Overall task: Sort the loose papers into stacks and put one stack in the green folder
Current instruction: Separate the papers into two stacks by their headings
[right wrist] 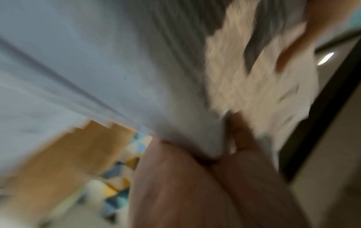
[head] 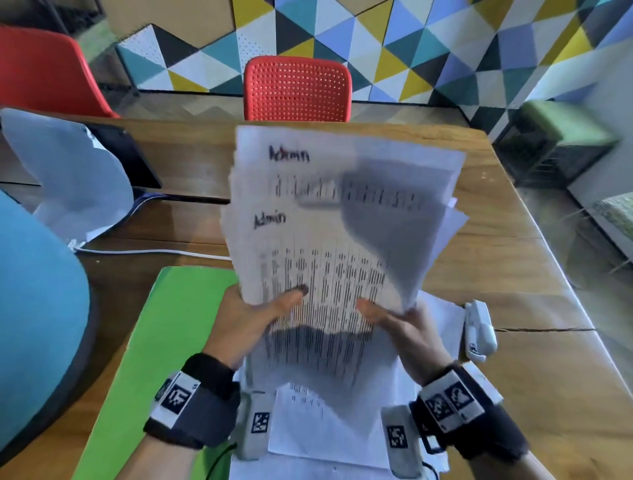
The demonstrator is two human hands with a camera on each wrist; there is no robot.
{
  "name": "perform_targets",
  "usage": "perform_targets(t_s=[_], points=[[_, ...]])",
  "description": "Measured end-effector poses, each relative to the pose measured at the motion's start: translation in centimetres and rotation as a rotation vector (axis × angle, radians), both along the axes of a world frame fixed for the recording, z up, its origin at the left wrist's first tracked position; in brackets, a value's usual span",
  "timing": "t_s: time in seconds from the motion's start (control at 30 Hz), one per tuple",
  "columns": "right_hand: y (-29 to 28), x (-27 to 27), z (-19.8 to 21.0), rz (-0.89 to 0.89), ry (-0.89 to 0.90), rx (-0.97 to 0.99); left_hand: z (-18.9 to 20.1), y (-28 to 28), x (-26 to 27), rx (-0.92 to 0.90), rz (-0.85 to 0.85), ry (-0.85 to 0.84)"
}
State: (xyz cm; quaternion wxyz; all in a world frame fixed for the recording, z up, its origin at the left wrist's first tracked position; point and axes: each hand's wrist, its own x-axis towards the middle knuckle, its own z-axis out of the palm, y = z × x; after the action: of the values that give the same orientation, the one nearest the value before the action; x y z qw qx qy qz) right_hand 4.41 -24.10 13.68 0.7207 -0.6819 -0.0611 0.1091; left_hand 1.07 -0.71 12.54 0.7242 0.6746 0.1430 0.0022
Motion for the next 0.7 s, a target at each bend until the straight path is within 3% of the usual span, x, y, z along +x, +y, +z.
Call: perform_targets(t_s=[0.1,0.23,0.37,0.47,0.57,0.7], points=[[0.9,-0.1,1.2,-0.143,-0.199,-0.054,3.5,-0.8,0.4,-0.029,0.073,-0.199],[0.4,-1.2,1.1,-0.276,-0.242,-0.072,4.3,0.3,0.1,-0.022,0.125,-0.359],[-0.4,-1.2,-1.5,-0.16,-0.123,-0.118,0.5,0.1,0.0,-0.038,0.157,-0.258],[0.2,-0.9,-2.8,-0.197,-0.09,-0.168,-2.1,0.2,0.7,-0.005,0.073,-0.164],[0.8,-0.7,-2.3,-0.251,-0.087,-0.08,-3.2,0.1,1.2,0.078,0.012,-0.048],[0.5,-0.9,-1.4,-0.331,-0.141,-0.028,-2.8,-0.1,0.9,-0.02,0.319,-0.103]])
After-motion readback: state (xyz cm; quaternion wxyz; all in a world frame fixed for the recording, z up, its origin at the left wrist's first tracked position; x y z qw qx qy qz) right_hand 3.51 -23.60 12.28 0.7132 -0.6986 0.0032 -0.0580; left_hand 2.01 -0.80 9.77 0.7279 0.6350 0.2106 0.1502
